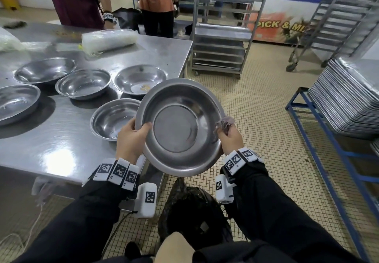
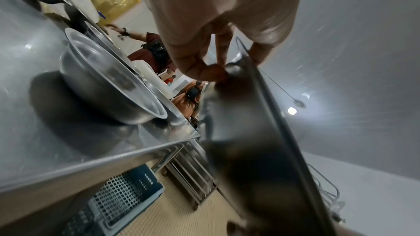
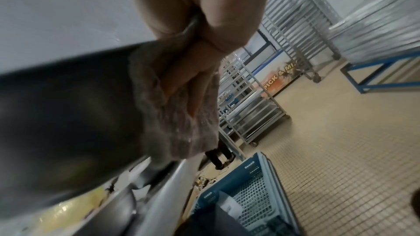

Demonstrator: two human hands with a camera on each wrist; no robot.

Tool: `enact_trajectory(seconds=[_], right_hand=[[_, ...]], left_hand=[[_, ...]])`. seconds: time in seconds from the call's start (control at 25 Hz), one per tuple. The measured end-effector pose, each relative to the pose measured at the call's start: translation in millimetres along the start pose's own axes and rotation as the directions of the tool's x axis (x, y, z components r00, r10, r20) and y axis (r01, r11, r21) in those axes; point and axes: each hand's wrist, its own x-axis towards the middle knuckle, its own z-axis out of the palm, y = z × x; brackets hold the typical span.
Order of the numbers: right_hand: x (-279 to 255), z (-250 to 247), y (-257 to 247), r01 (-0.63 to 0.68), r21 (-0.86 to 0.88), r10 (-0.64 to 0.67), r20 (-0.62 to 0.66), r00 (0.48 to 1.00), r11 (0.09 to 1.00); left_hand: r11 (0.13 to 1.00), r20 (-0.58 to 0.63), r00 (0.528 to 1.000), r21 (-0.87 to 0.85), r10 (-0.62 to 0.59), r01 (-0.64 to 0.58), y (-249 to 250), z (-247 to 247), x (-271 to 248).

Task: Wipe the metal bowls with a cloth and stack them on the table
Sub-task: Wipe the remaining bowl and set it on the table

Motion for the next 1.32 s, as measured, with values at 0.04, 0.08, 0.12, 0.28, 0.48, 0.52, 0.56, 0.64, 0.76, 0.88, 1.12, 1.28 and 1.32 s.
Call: enact_trajectory(seconds=[0.04,0.08,0.12,0.28,0.48,0.52,0.56,0.64,0.76,0.88,1.12,1.28,1.32], right_hand=[[-1,5,0,-0.016,0.055,0.017,-0.029,0.999,0.998],[-2,10,-2,-0.033,0.117,0.041,-0.068,0.997,0.993],[-3,17,-3,-0.042,0.169,0.062,-0.110,0.992,0.985],[-8,34,-19,-0.019,0.327,0.093,-0.210,0.973,0.945],[-12,38,-28,0.002,0.298,0.003,-0.017,1.000,0.954],[-11,34,-26,-0.026,0.241,0.012,0.057,0.998,0.970],[-10,29,-26,-0.058,0.161,0.038,0.120,0.992,0.985],[-11,18,-26,-0.111,-0.026,0.114,0.181,0.977,0.993],[-18,13,-30,-0.095,-0.129,0.117,0.179,0.977,0.987],[-30,33,-33,0.170,-0.218,-0.104,0.286,0.953,0.961],[-67,86,-19,0.407,-0.424,0.015,0.706,0.708,0.809],[-33,67,-2,0.571,-0.692,-0.044,0.619,0.784,0.441],[-22,60,-1,0.560,-0.760,-0.035,0.583,0.812,0.329]], left_hand=[[0.998,-0.003,0.999,0.035,0.043,-0.042,0,-1,0],[0.995,0.011,0.997,0.051,0.082,-0.083,1,0,-2],[0.994,0.039,0.994,0.031,0.107,-0.108,-1,1,-5],[0.985,0.179,0.972,-0.102,0.155,-0.138,-12,15,-14],[0.983,0.188,0.980,-0.181,0.065,-0.030,-20,24,-13],[0.974,0.168,0.986,-0.225,0.012,0.026,-18,21,-9],[0.967,0.148,0.988,-0.243,-0.044,0.079,-17,16,-4],[0.970,0.104,0.988,-0.201,-0.116,0.135,-19,5,7],[0.988,0.037,0.991,-0.080,-0.131,0.134,-29,-9,14],[0.996,0.031,0.995,0.000,-0.094,0.094,-32,-10,14],[0.995,0.082,0.993,0.041,0.088,-0.092,-9,-1,10],[0.992,0.146,0.984,0.065,0.097,-0.107,-3,-12,15],[0.989,0.146,0.983,0.073,0.114,-0.126,-3,-14,16]])
